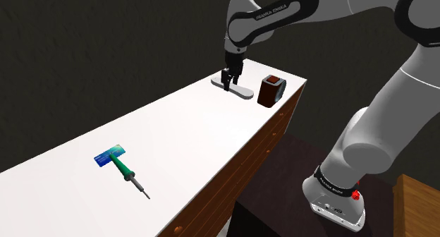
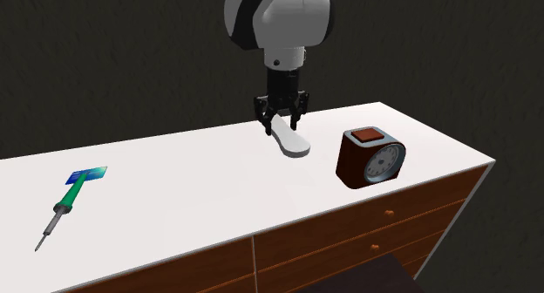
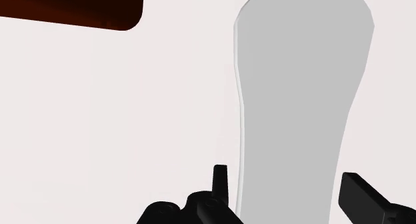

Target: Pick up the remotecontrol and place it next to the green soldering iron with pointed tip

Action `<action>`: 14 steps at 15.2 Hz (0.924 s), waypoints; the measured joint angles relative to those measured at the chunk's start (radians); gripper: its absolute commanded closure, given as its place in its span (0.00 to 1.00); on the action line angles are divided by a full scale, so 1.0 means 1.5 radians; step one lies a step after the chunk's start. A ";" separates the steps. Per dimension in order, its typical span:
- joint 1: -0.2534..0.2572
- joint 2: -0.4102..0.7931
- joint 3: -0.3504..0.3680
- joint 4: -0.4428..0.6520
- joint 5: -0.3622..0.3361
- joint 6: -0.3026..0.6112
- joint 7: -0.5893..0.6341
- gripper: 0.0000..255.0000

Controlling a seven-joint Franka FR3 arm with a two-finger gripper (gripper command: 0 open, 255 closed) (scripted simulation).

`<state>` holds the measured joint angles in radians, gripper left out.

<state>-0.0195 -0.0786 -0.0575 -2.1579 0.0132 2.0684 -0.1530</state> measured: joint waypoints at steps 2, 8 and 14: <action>0.014 -0.003 0.016 0.003 0.002 -0.005 0.029 1.00; 0.061 0.003 0.071 0.005 0.007 0.000 0.128 1.00; 0.106 0.024 0.122 0.035 0.009 -0.007 0.223 1.00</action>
<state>0.1397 -0.0432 0.1254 -2.1057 0.0271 2.0575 0.1819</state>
